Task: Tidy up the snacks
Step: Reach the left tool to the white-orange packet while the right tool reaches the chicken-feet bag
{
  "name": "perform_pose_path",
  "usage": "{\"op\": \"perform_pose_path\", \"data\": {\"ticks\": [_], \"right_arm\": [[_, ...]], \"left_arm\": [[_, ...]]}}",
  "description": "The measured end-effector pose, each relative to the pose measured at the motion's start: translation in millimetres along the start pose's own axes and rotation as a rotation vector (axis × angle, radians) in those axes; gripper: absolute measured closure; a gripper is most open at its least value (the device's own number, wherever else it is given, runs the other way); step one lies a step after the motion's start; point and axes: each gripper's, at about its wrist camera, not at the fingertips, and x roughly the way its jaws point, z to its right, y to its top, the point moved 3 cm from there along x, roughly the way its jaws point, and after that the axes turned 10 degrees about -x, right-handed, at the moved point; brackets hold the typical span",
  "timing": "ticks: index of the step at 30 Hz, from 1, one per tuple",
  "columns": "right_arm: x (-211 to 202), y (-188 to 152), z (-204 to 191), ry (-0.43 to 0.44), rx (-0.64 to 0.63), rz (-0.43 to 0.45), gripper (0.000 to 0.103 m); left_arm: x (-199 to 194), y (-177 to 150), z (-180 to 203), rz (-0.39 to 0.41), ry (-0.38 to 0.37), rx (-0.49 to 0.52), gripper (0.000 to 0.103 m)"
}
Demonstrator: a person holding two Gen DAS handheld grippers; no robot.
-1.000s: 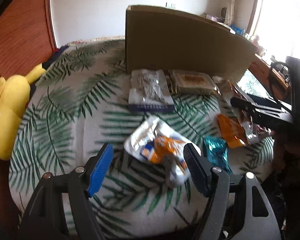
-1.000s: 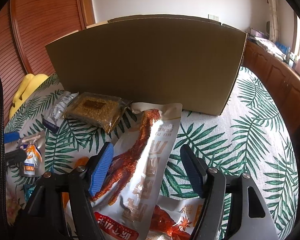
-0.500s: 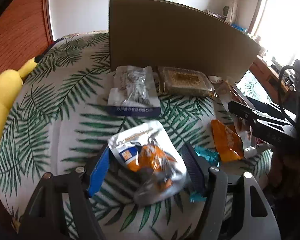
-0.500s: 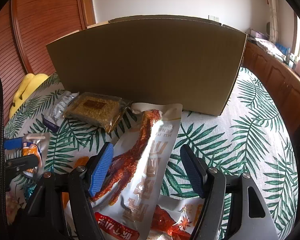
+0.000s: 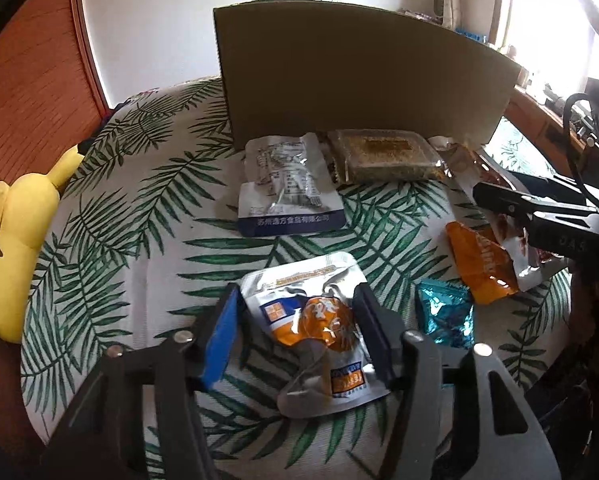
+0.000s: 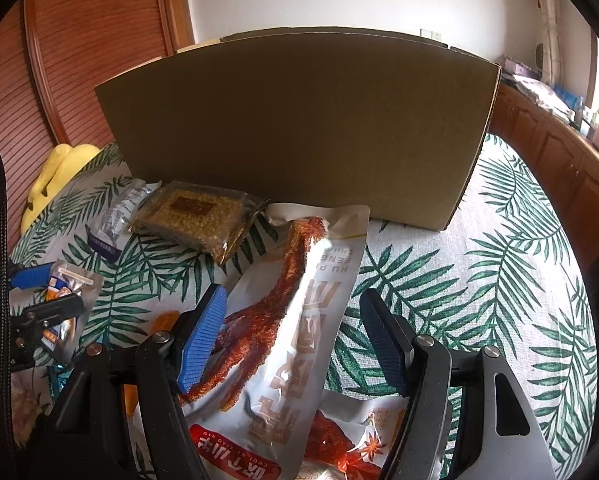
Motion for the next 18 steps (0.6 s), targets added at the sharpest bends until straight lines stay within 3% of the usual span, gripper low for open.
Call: {"op": "perform_pose_path", "data": {"ticks": [3, 14, 18], "right_arm": [[0, 0, -1, -0.002, -0.002, -0.001, 0.032], [1, 0, 0, -0.003, -0.004, -0.004, 0.032], [1, 1, -1, -0.003, -0.004, -0.004, 0.031]], "left_arm": [[-1, -2, -4, -0.02, -0.001, -0.01, 0.034], [-15, -12, -4, -0.049, -0.034, -0.027, 0.034], [-13, -17, 4, -0.056, -0.025, 0.009, 0.045]]}}
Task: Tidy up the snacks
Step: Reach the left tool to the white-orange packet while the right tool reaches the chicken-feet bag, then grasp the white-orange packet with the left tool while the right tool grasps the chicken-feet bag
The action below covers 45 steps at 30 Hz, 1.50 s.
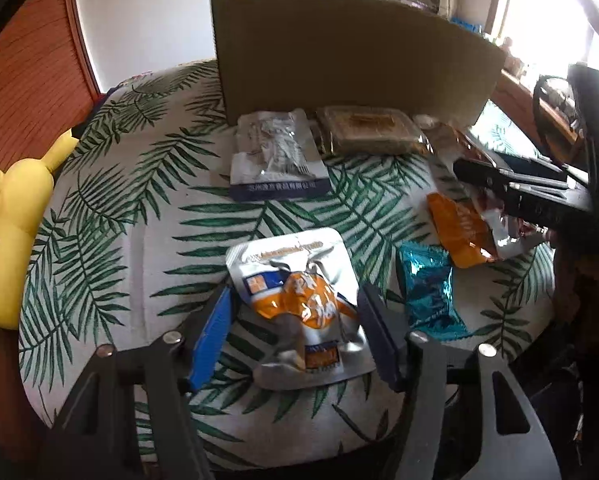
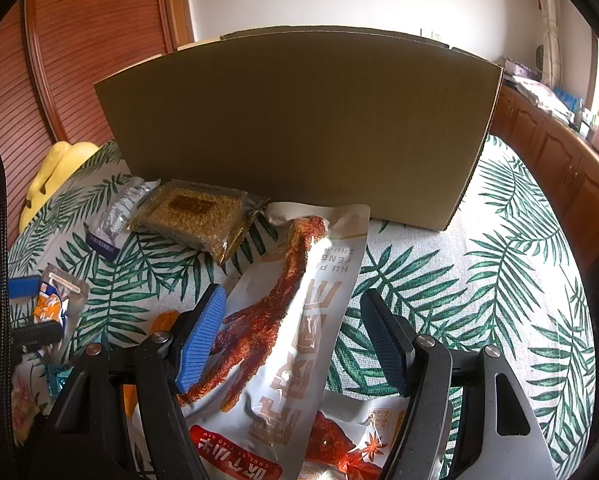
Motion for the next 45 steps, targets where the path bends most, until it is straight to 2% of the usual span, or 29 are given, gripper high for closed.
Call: {"op": "perform_pose_path", "data": {"ticks": [1, 3, 6, 17, 21, 25, 29, 31, 45], "right_arm": [[0, 0, 0, -0.001, 0.0, 0.0, 0.031], [1, 0, 0, 0.001, -0.001, -0.002, 0.031], [0, 0, 1, 0.01, 0.0, -0.012, 0.031], [6, 3, 19, 0.121, -0.004, -0.098, 0.029], [8, 6, 17, 0.121, -0.028, -0.109, 0.028], [12, 8, 7, 0.068, -0.1, -0.12, 0.037], [11, 9, 6, 0.076, -0.11, -0.12, 0.044], [7, 9, 5, 0.084, -0.118, -0.109, 0.053], [-14, 7, 11, 0.051, -0.113, -0.065, 0.056]], "left_arm": [[0, -1, 1, 0.004, 0.0, 0.01, 0.046], [-2, -1, 0, 0.025, 0.003, 0.016, 0.061], [-4, -1, -5, 0.03, -0.029, 0.01, 0.066], [-9, 6, -7, 0.071, -0.081, 0.012, 0.068], [-13, 10, -9, 0.095, -0.108, -0.002, 0.068], [-16, 18, -9, 0.121, -0.131, -0.021, 0.068], [-16, 26, -8, 0.141, -0.15, -0.034, 0.068], [-17, 29, -6, 0.15, -0.162, -0.037, 0.068], [-14, 33, 4, 0.156, -0.187, -0.026, 0.068]]}}
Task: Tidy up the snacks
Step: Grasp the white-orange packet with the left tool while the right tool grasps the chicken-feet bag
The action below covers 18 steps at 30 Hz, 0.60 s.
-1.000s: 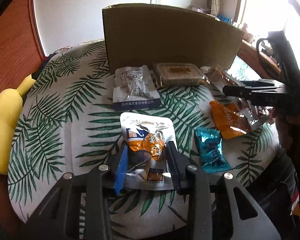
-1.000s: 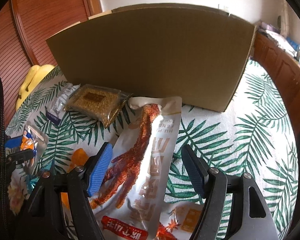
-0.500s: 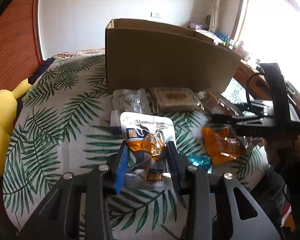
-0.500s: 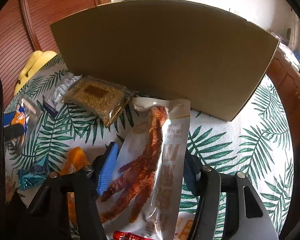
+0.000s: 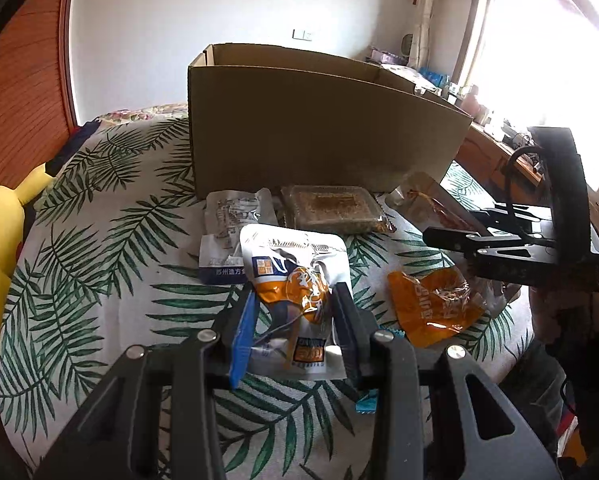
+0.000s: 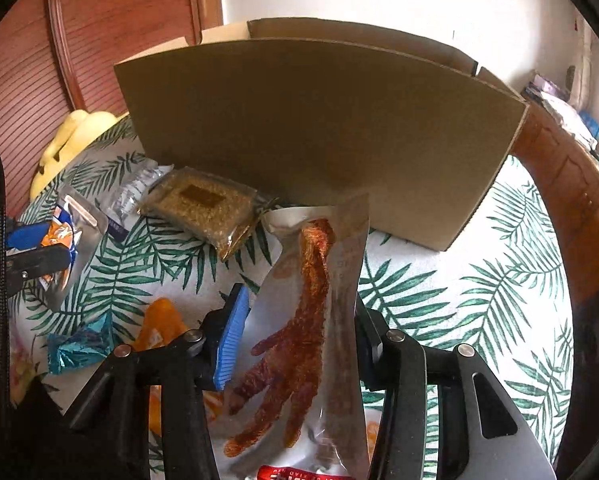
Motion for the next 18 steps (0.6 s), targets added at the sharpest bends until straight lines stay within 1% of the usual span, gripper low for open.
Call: {"op": "perform_pose_path", "data": {"ticks": [2, 9, 18], "right_arm": [[0, -1, 2, -0.003, -0.005, -0.004, 0.056], [17, -1, -1, -0.014, -0.017, -0.043, 0.055], [26, 4, 0, -0.003, -0.032, -0.082, 0.045]], "left_arm": [[0, 1, 1, 0.002, -0.002, 0.002, 0.068], [-2, 1, 6, 0.007, -0.008, 0.01, 0.067], [-2, 0, 9, 0.002, -0.015, 0.015, 0.067]]}}
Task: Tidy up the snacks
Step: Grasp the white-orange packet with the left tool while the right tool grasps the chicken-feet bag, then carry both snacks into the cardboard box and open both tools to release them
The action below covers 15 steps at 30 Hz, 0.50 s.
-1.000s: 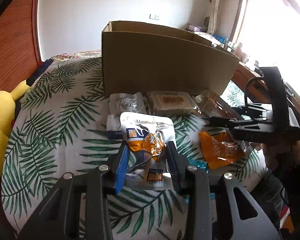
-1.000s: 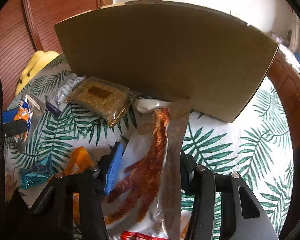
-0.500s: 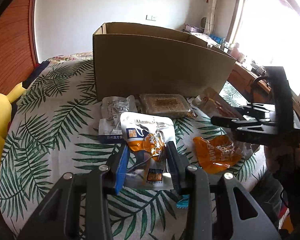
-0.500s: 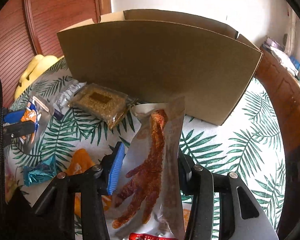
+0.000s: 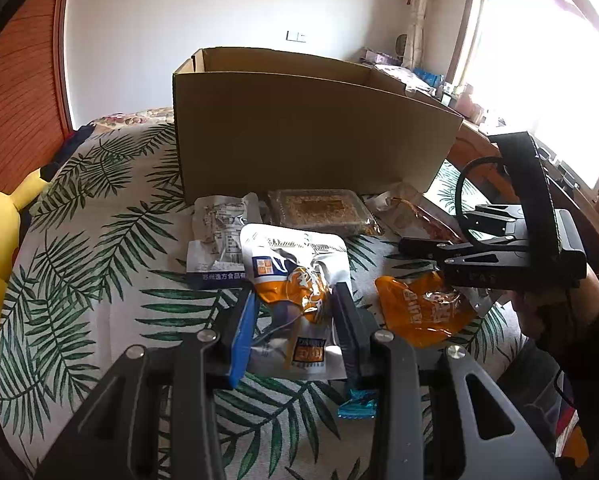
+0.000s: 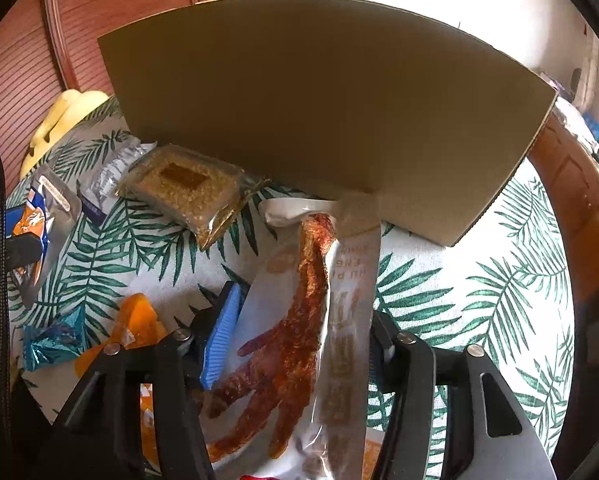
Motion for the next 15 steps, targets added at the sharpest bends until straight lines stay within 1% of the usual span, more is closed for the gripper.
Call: {"op": "perform_pose_path", "data": {"ticks": [3, 4, 5, 6, 9, 15], "right_arm": [[0, 1, 0, 0.002, -0.004, -0.005, 0.046], [1, 2, 0, -0.001, -0.005, -0.004, 0.048], [-1, 1, -1, 0.006, -0.008, 0.002, 0.055], [-2, 1, -2, 0.011, -0.012, 0.007, 0.057], [-6, 1, -7, -0.016, -0.029, 0.022, 0.058], [-27, 1, -9, -0.012, -0.02, 0.075, 0.058]], "left_arm": [[-1, 0, 0, 0.002, -0.002, 0.001, 0.067], [-1, 0, 0, 0.003, -0.003, 0.001, 0.067], [-1, 1, 0, 0.004, -0.004, 0.001, 0.067], [-2, 1, 0, 0.005, -0.004, 0.001, 0.067], [-3, 3, 0, 0.01, -0.006, 0.003, 0.067], [-6, 10, 7, 0.025, -0.019, 0.012, 0.067]]}}
